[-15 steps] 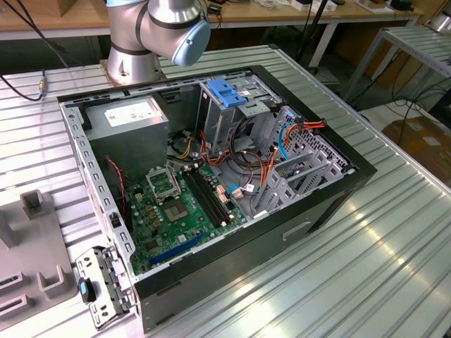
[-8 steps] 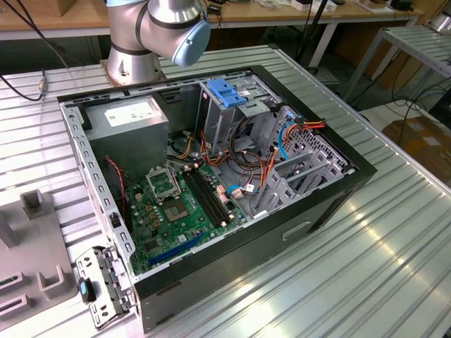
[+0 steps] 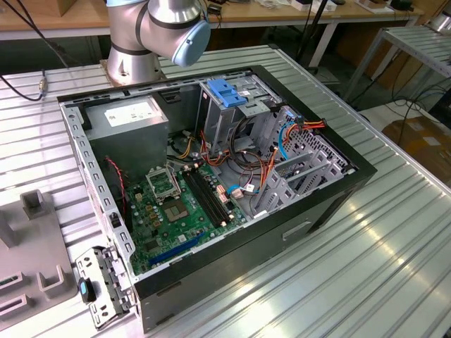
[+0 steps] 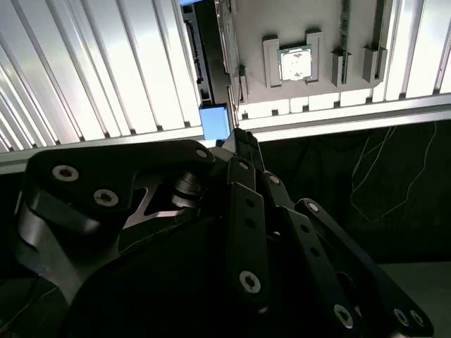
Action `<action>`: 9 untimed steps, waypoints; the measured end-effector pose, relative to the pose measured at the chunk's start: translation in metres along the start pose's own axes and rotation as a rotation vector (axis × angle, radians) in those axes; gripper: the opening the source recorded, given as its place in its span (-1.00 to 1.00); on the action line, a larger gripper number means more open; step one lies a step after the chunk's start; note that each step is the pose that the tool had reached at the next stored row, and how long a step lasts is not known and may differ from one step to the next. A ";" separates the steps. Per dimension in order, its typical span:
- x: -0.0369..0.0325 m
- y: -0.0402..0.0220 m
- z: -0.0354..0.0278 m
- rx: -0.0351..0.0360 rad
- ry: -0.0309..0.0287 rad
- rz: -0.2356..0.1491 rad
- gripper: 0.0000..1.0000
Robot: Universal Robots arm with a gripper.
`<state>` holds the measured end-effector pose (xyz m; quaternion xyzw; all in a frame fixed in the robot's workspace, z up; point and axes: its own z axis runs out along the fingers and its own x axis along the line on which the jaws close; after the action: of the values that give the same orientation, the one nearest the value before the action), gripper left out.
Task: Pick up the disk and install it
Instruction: 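Pick up the disk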
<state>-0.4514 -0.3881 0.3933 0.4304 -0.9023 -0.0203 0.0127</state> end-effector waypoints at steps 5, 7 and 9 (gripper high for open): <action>0.0000 0.0000 0.0000 0.0001 0.0011 -0.026 -0.79; 0.0000 0.0000 0.0000 0.0001 0.0016 -0.035 -0.79; 0.0000 0.0000 0.0000 0.0002 0.0021 -0.047 -0.79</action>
<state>-0.4515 -0.3881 0.3933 0.4514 -0.8920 -0.0201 0.0132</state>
